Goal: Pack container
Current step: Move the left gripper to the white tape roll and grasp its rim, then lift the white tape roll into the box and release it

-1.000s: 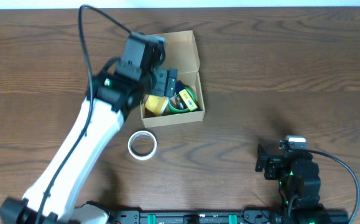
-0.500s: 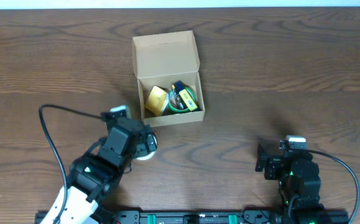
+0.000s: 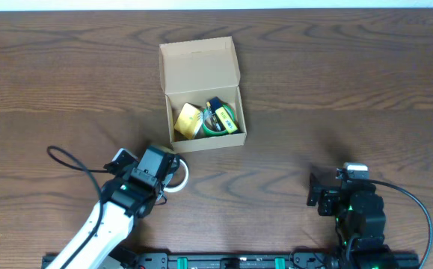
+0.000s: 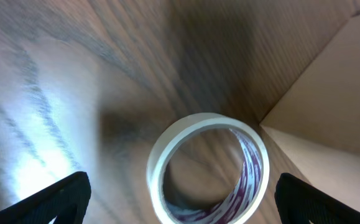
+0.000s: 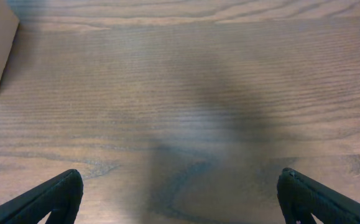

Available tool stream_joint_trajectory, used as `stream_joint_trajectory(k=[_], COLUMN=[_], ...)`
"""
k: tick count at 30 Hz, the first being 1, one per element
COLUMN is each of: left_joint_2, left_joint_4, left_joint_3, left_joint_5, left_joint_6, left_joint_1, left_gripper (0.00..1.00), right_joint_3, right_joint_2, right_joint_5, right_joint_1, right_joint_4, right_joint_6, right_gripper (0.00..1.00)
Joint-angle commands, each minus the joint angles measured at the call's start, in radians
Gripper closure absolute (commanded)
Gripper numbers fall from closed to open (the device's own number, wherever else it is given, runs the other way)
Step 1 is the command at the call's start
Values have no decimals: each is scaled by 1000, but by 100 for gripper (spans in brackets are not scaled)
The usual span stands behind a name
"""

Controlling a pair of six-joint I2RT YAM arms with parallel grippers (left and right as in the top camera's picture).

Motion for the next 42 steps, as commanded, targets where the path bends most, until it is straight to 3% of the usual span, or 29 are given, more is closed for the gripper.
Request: stream_joint_trajectory(k=[1,8,17,19,22,23,24,30,31,33,38,42], left_joint_2=[73,150,212,222,224,224,224,224,224,222,138,-6], left_joint_4=[41,57,27,6,2,2,2,2,2,2,-14,-137], left_joint_3=[-2,-2,-2,-2,-3,-3,-2,-3,-2,-2,-2,-2], left_joint_5=[15,79,172,202,217,220,223,228,228,228,240,259], left_joint_6=[-93,-280,-328,-328,-327,-327,-327,-323,-323,-323,-227,-137], left_joint_1=[4,4,9,9,9,9,9,9,9,9,9,8], left_gripper=[5,5,0,15,28,45,53,82,90,95,95,94], right_joint_3=[-1,-1,-1,-1,-1,-1,-1,-1,-1,-1,-2,-1], right_joint_2=[-6,-6,-6,-6,-6,-6,-6,-6,-6,-6,-6,-6], right_joint_5=[1,1,0,1,1,1,1,1,1,1,0,1], right_joint_1=[-6,-6,-6,-6,-6,-6,-6,-6,-6,-6,-6,-6], right_joint_4=[-1,-1,-1,-1,-1,-1,-1,-1,-1,-1,-1,-1], right_joint_6=[12,12,12,12,12,12,12,12,12,12,12,12], right_gripper=[1,1,1,1,1,1,1,1,1,1,1,1])
